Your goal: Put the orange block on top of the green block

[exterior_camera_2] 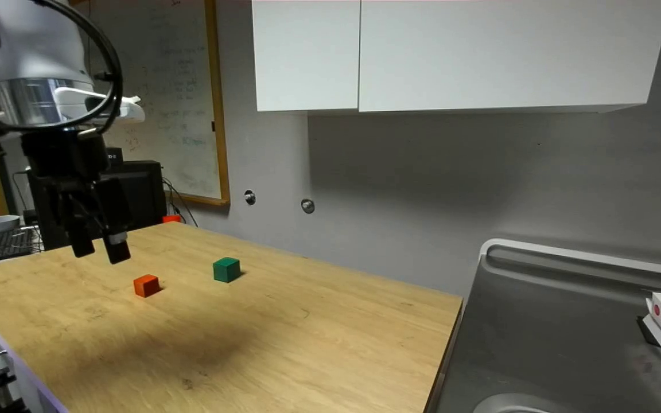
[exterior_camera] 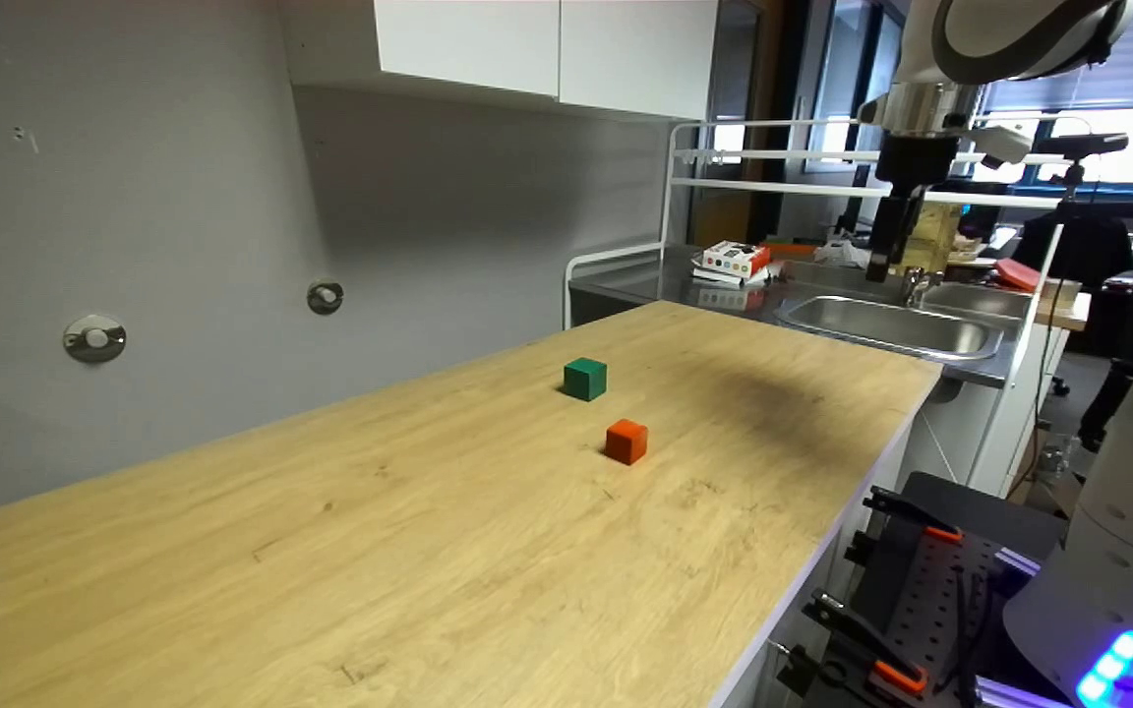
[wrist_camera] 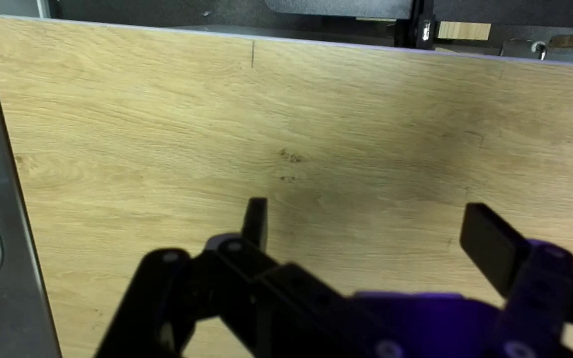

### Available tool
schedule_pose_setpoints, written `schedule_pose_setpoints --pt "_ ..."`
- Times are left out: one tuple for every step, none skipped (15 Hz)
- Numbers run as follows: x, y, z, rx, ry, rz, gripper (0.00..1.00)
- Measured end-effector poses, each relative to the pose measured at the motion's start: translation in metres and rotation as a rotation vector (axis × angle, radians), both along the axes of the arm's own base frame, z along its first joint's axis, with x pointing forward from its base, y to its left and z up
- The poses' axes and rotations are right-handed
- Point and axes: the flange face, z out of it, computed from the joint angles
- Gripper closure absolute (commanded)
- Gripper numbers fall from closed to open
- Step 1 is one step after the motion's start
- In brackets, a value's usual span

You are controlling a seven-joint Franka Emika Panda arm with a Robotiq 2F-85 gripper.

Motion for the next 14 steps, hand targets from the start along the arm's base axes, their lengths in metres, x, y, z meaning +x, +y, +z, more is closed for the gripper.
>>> schedule_pose_setpoints --pt "0.004 0.006 -0.002 -0.004 0.003 0.013 0.0" --pt "0.008 0.013 -0.005 -0.01 0.006 0.027 0.0" --pt "0.014 0.022 -0.008 -0.017 0.009 0.042 0.0" --pt "0.021 0.032 -0.01 -0.023 0.011 0.057 0.0" --pt "0.028 0.045 -0.012 -0.029 0.014 0.076 0.0" --pt "0.036 0.059 -0.016 -0.033 0.016 0.098 0.0" --pt "0.043 0.073 -0.019 -0.036 0.02 0.122 0.0" --pt "0.05 0.09 -0.023 -0.038 0.023 0.149 0.0" --pt "0.057 0.106 -0.027 -0.042 0.025 0.176 0.0" --pt "0.063 0.124 -0.032 -0.048 0.029 0.206 0.0" --pt "0.068 0.142 -0.037 -0.053 0.032 0.235 0.0" --pt "0.073 0.16 -0.042 -0.06 0.033 0.264 0.0" --pt "0.077 0.177 -0.046 -0.066 0.033 0.291 0.0" --pt "0.081 0.194 -0.051 -0.072 0.031 0.315 0.0"
